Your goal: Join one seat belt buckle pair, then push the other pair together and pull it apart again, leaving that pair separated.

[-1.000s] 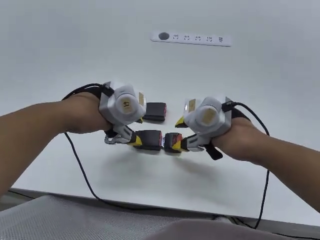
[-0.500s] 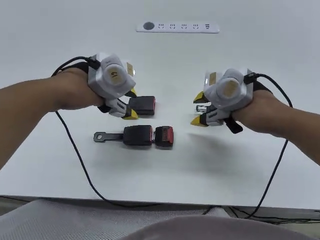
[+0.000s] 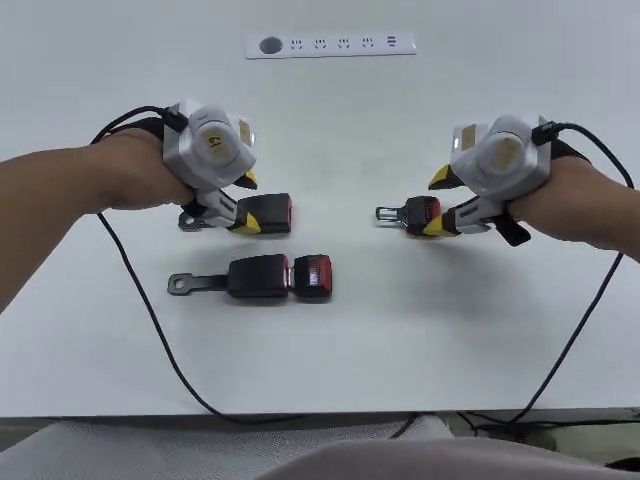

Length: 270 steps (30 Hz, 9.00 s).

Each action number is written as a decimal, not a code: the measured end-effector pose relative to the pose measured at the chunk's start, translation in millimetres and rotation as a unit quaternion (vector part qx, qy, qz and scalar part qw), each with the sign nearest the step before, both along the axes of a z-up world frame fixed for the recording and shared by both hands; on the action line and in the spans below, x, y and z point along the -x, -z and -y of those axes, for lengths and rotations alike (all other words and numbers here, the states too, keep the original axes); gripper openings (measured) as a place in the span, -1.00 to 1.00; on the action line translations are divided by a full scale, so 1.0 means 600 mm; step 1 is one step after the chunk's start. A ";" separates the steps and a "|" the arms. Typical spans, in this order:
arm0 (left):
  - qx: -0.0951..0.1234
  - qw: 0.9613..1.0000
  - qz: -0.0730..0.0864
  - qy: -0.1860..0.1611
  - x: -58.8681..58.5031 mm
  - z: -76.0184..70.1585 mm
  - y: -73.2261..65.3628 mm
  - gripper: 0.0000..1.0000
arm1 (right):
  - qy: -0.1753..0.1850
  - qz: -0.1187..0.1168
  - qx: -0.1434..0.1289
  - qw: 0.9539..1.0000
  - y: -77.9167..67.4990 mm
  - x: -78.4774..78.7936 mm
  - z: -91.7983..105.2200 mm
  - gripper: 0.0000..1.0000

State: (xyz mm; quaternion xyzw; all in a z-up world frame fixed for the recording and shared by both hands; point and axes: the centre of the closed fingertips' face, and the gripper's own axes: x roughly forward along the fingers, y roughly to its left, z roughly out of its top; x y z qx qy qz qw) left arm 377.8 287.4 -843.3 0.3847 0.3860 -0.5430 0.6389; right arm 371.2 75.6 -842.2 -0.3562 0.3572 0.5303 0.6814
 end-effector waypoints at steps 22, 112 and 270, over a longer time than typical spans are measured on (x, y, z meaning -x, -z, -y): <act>-0.026 1.000 -0.004 0.017 0.001 -0.017 0.021 -0.35 | -0.024 -0.025 0.000 0.999 0.024 0.001 -0.006 -0.32; -0.031 0.998 -0.004 0.058 0.008 -0.012 0.019 -0.39 | -0.065 0.000 -0.042 0.997 0.019 0.000 -0.244 -0.38; 0.151 0.903 0.153 -0.372 0.236 -0.226 -0.171 0.95 | 0.277 0.074 -0.142 0.948 -0.143 0.194 0.065 1.00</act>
